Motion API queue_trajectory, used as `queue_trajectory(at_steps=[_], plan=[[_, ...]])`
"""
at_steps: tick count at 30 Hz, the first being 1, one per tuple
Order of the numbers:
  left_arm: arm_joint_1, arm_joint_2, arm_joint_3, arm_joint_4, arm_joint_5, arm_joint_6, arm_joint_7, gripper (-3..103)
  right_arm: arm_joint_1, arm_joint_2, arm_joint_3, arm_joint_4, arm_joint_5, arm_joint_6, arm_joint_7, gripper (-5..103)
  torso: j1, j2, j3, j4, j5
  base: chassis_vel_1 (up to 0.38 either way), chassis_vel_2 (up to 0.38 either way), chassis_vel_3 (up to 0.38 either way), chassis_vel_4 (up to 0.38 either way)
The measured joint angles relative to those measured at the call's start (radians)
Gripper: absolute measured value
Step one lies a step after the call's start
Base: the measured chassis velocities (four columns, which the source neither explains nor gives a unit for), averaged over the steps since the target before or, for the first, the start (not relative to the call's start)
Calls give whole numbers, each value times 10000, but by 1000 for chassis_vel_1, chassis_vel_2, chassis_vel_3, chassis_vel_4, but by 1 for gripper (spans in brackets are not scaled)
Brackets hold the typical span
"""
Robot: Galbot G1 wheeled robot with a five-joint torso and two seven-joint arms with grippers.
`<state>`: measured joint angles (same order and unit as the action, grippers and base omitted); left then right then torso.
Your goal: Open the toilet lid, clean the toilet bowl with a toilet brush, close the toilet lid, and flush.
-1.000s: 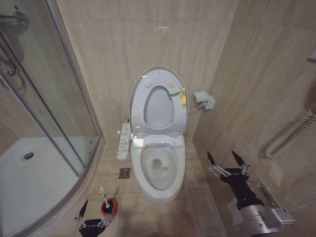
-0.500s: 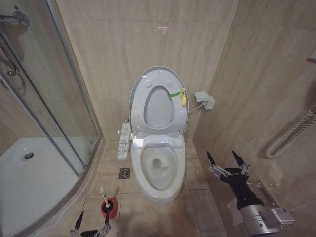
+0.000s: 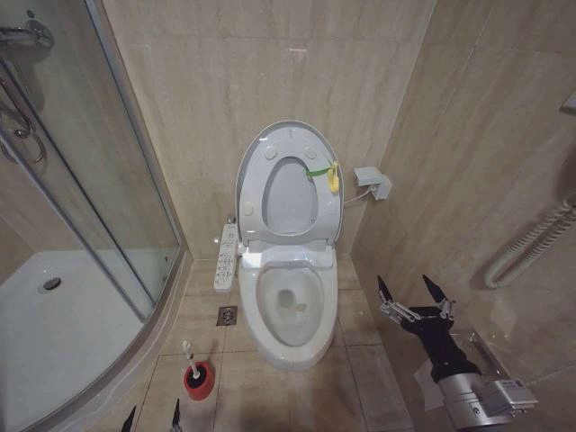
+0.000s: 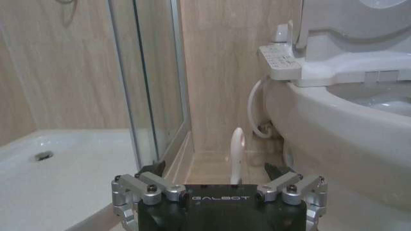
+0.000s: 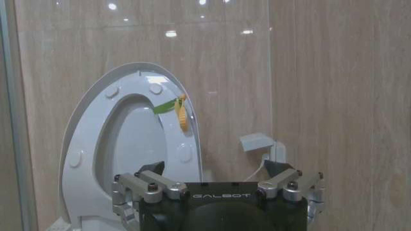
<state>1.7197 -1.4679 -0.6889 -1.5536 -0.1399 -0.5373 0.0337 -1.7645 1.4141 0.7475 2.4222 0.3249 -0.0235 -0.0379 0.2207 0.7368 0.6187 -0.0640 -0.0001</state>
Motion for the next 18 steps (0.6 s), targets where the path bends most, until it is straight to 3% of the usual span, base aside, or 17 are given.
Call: queue_trajectory(at_steps=[10,18], plan=[[-2101,524,132,1724,-133,43,659,100,1,0,0,0,0,0,0,100,1,-1,0,1,1,0,0,0,0],[-2860,821,354,2215,-115,285,850,100,0,0,0,0,0,0,0,100,1,-1,0,0,-1,0,0,0,0]])
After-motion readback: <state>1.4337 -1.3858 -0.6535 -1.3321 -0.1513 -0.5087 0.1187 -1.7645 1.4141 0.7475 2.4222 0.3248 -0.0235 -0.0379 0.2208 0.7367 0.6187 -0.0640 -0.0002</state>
